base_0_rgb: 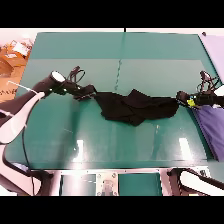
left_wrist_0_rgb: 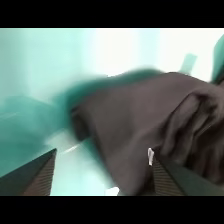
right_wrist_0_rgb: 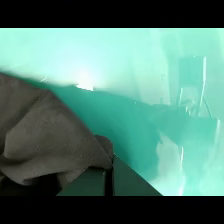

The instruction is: Fold the shirts.

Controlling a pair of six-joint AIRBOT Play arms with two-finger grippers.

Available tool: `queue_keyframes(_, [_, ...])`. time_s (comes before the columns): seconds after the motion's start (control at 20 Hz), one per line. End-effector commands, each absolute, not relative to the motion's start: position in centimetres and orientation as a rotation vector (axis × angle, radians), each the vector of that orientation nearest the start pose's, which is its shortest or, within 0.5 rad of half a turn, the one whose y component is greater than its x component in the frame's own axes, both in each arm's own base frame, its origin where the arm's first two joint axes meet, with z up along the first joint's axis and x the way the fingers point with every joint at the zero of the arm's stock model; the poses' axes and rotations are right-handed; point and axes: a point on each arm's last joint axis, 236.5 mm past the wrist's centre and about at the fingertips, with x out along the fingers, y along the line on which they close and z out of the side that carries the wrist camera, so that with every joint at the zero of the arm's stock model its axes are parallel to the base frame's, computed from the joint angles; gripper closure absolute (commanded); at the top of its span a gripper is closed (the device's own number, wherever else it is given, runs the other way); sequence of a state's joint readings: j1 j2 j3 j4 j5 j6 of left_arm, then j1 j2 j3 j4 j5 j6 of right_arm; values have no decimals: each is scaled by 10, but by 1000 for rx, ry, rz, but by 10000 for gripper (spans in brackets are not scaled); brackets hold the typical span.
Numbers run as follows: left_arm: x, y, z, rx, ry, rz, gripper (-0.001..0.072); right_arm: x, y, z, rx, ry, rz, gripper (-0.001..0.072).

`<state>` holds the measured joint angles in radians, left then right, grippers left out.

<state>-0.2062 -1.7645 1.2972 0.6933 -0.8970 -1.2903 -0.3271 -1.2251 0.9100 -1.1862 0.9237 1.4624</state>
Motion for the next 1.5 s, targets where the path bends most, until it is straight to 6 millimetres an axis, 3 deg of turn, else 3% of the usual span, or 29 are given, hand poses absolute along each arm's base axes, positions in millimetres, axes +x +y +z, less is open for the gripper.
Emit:
queue_keyframes(0.0, [443, -279, -91, -621, 1267, -613, 163, 378, -53, -31, 502, 1123, -96, 690])
queue_keyframes(0.1, [447, -286, -95, -560, 1223, -626, 583, 379, -54, -31, 502, 1122, -98, 690])
queue_keyframes(0.15, [453, -283, -92, -554, 1204, -622, 683, 379, -54, -31, 502, 1121, -98, 690])
queue_keyframes(0.25, [464, -265, -84, -539, 1202, -602, 685, 381, -58, -31, 485, 1110, -109, 690])
queue_keyframes(0.4, [472, -203, -64, -406, 1242, -506, 686, 392, -68, -20, 472, 1060, -125, 691])
queue_keyframes(0.5, [486, -173, -12, -338, 1147, -481, 686, 410, -70, 6, 473, 992, -112, 691])
queue_keyframes(0.65, [504, -149, 93, -239, 914, -471, 686, 439, -73, 65, 457, 871, -83, 691])
queue_keyframes(0.75, [501, -135, 159, -146, 781, -451, 686, 451, -75, 109, 428, 804, -61, 691])
queue_keyframes(0.95, [469, -116, 284, -28, 521, -412, 686, 458, -73, 216, 354, 617, -23, 691])
queue_keyframes(1.15, [420, -94, 386, 73, 287, -342, 685, 432, -65, 329, 272, 380, -8, 691])
queue_keyframes(1.45, [306, -83, 517, 110, -65, -323, 685, 339, -38, 457, 170, 41, -10, 691])
